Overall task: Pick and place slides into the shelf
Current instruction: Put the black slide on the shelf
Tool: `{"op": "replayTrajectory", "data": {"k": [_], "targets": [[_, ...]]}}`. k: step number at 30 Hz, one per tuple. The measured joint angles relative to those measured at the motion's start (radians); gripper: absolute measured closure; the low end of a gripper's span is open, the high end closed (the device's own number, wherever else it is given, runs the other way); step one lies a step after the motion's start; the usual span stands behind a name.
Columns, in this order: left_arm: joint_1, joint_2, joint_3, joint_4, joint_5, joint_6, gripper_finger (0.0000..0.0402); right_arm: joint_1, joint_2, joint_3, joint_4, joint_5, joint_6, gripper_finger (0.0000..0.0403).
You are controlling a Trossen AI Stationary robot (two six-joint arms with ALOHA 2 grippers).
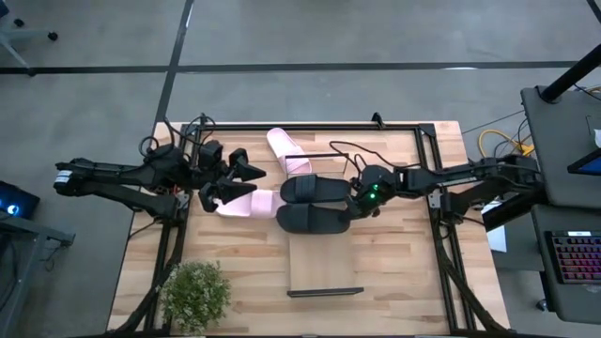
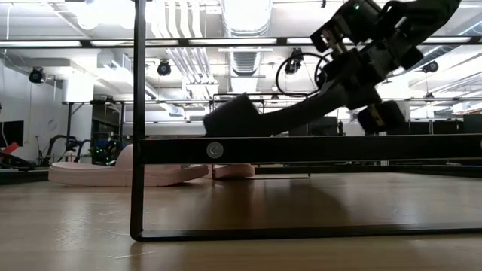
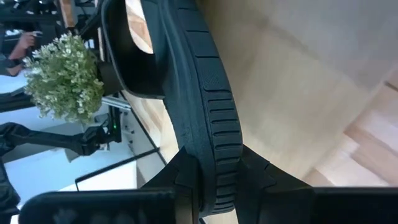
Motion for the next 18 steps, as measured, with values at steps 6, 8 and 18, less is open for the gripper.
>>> {"op": "replayTrajectory", "data": {"k": [6, 8, 18], "targets": [[0.0, -0.004, 0.001, 0.011, 0.0, -0.001, 0.0168, -0.024, 0.022, 0.0, 0.002, -0.01, -0.003, 0.0354], [-0.001, -0.004, 0.001, 0.01, 0.0, -0.001, 0.0168, -0.033, 0.007, 0.0, -0.012, -0.011, -0.01, 0.0354], [-0.001, -0.001, 0.001, 0.01, 0.001, -0.002, 0.0168, -0.071, -0.049, -0.001, -0.105, -0.008, -0.055, 0.0354]]}}
